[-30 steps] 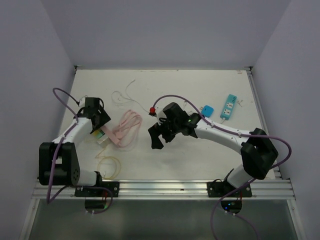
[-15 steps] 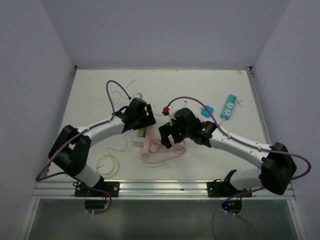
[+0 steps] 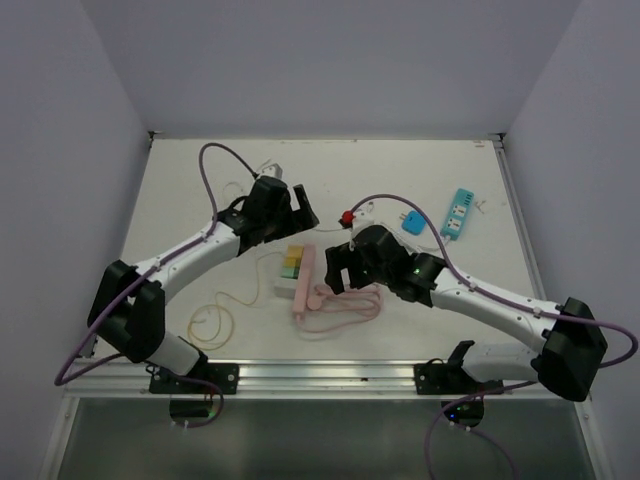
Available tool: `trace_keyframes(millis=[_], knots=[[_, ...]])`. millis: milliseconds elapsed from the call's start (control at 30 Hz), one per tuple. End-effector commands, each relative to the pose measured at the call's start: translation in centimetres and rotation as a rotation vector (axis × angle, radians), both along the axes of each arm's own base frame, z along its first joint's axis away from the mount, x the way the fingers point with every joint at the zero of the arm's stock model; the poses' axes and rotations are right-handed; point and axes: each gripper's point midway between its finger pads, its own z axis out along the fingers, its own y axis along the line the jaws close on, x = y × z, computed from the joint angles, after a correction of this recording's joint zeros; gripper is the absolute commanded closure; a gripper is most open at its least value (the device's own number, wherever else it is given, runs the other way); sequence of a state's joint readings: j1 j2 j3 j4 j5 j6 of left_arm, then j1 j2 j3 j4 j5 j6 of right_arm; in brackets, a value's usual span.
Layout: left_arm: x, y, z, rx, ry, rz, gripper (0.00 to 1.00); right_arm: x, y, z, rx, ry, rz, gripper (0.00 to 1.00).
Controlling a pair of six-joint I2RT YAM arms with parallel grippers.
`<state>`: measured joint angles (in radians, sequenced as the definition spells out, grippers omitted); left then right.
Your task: Pull the plug off the socket
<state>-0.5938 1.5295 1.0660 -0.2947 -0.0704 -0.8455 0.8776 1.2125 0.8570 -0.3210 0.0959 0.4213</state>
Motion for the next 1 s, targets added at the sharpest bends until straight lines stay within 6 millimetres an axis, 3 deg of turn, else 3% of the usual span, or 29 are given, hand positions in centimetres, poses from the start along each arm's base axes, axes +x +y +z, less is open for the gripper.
trace_keyframes(millis=[0, 100, 167, 233, 267, 467, 567, 800, 967], knots=[[1.9, 4.2, 3.2, -0.006, -0.09, 0.061, 0.0, -0.7, 2.1, 0.3, 0.025, 0.024, -0.039, 0.13], [2.7, 8.5, 4.0, 0.017, -0.124, 0.117, 0.0, -1.8, 4.0, -0.1, -0.017, 0.029, -0.01, 0.12], [2.4, 10.6, 3.5, 0.06, -0.124, 0.12, 0.0, -1.8, 4.7, -1.2, -0.071, 0.035, -0.032, 0.11], [2.1, 13.4, 2.9, 0.101, -0.111, 0.144, 0.0, -2.1, 5.7, -1.0, -0.095, 0.026, -0.049, 0.1], [2.1, 15.2, 2.5, 0.117, -0.099, 0.178, 0.0, -2.3, 6.0, -2.1, -0.133, 0.039, -0.048, 0.1], [-0.2, 20.5, 0.4, 0.157, -0.07, 0.235, 0.0, -3.0, 8.9, -2.2, -0.206, 0.03, -0.042, 0.12], [-1.1, 21.5, 0.0, 0.167, -0.077, 0.251, 0.0, -3.1, 9.8, -3.3, -0.232, 0.044, -0.05, 0.12], [-1.8, 20.8, -1.4, 0.136, -0.06, 0.226, 0.0, -3.4, 10.2, -6.0, -0.341, 0.087, -0.068, 0.18], [-1.9, 20.5, -1.3, 0.124, -0.052, 0.217, 0.0, -3.7, 10.1, -7.9, -0.376, 0.114, -0.062, 0.34]])
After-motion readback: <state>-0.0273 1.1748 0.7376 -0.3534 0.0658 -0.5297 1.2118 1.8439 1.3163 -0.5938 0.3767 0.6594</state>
